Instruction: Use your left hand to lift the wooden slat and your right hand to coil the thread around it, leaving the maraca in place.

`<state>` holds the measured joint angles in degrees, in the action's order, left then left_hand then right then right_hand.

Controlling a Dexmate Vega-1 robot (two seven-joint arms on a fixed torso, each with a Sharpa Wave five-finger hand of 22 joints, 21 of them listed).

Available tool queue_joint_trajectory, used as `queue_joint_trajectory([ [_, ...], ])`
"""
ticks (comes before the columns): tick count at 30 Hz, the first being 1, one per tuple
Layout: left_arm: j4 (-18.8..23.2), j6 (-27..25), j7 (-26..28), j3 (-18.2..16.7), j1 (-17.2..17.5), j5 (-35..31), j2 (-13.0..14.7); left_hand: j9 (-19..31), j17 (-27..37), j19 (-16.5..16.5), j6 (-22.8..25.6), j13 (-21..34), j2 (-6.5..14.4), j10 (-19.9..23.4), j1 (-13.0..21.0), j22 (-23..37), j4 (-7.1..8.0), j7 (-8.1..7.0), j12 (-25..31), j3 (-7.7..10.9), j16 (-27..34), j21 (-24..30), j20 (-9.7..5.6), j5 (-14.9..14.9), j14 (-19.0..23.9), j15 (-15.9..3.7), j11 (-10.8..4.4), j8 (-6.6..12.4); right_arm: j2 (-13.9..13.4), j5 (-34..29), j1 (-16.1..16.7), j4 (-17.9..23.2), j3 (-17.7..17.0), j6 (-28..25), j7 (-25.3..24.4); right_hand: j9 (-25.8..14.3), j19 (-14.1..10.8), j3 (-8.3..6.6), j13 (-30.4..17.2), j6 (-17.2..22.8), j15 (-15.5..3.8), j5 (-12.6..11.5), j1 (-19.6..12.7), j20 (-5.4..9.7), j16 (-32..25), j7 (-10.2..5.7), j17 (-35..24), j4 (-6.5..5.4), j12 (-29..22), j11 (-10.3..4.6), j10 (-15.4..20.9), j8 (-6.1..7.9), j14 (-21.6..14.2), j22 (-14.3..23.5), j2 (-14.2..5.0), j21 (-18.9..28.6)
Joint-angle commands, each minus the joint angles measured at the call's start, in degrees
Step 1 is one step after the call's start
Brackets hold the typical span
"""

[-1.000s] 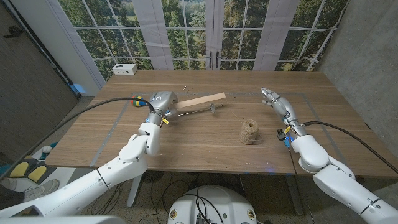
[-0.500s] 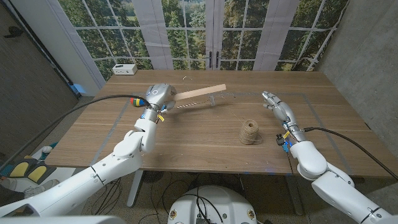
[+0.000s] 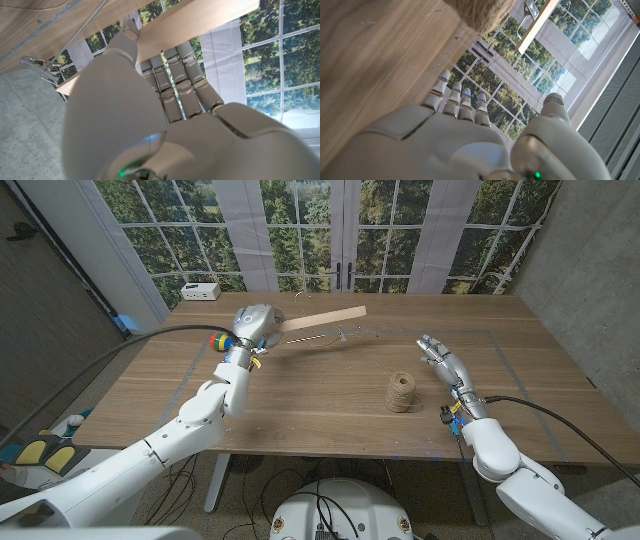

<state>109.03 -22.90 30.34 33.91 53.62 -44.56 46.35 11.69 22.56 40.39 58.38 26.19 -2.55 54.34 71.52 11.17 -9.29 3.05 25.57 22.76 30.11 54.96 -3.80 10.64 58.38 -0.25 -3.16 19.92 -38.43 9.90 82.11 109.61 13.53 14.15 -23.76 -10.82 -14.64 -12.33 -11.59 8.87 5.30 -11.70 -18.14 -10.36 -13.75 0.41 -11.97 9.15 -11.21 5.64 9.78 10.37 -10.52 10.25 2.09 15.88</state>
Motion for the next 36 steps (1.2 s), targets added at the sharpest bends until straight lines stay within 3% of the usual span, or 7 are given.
queue_joint_trajectory([
  [1,-1.1,2.2,-0.6,0.0,-1.9,-0.6,-0.6,0.9,0.5,-0.4,2.5,0.3,9.2,0.3,9.4,0.1,0.21,-0.92,-0.2,-0.01,0.6,0.7,-2.76,0.3,8.8,-12.88,-0.01,0.19,1.8,-1.4,1.4,-1.3,1.1,1.8,-1.7,-0.2,-0.5,-0.16,-0.4,-0.6,-0.14,-0.5,-1.5,0.32,0.1,0.19,-0.1,0.49,0.1,-0.08,-0.3,0.33,-0.6,0.3,0.12,-0.1],
  [7,-1.6,3.0,-0.8,0.3,-2.8,-1.3,-0.8,0.9,0.8,-0.6,2.5,0.5,9.2,0.4,9.4,0.1,0.23,-0.83,-0.2,-0.13,0.6,0.9,-2.73,0.3,8.8,-12.86,-0.04,0.15,2.6,-1.6,2.3,-1.5,1.5,1.8,-2.6,-0.2,-0.3,-0.26,-0.4,-1.4,-0.09,-0.7,-2.7,1.26,0.0,0.34,-0.2,0.70,0.1,-0.11,-0.7,0.30,-0.9,0.3,0.53,-0.4],
  [25,-1.9,4.4,-1.4,0.4,-4.2,-2.8,-0.9,0.9,1.8,-0.8,2.7,1.4,9.2,0.5,9.7,-0.1,0.24,-0.86,-0.3,-0.51,0.7,1.8,-2.80,0.4,8.8,-12.87,-0.10,-0.02,3.9,-4.5,4.0,-1.8,3.1,1.5,-5.1,-0.4,0.3,0.32,-0.6,-4.2,-0.78,-1.3,-4.7,0.77,0.3,-0.18,-0.2,0.76,0.1,-0.77,-1.8,0.06,-0.5,0.4,2.57,-1.1],
  [36,-1.6,4.5,-2.6,0.2,-4.3,-3.0,-0.7,1.0,2.3,-1.0,2.7,1.8,9.2,0.5,9.8,-0.3,0.31,-0.84,-0.4,-0.70,0.6,2.2,-2.87,0.4,8.8,-12.84,-0.22,-0.13,4.0,-6.2,3.8,-2.2,4.4,1.5,-5.6,-0.4,-0.5,0.53,-0.6,-5.0,-1.77,-2.2,-7.1,2.35,0.5,-0.03,-0.3,0.94,0.0,-1.03,-2.4,0.45,-0.1,0.4,3.85,-1.1],
])
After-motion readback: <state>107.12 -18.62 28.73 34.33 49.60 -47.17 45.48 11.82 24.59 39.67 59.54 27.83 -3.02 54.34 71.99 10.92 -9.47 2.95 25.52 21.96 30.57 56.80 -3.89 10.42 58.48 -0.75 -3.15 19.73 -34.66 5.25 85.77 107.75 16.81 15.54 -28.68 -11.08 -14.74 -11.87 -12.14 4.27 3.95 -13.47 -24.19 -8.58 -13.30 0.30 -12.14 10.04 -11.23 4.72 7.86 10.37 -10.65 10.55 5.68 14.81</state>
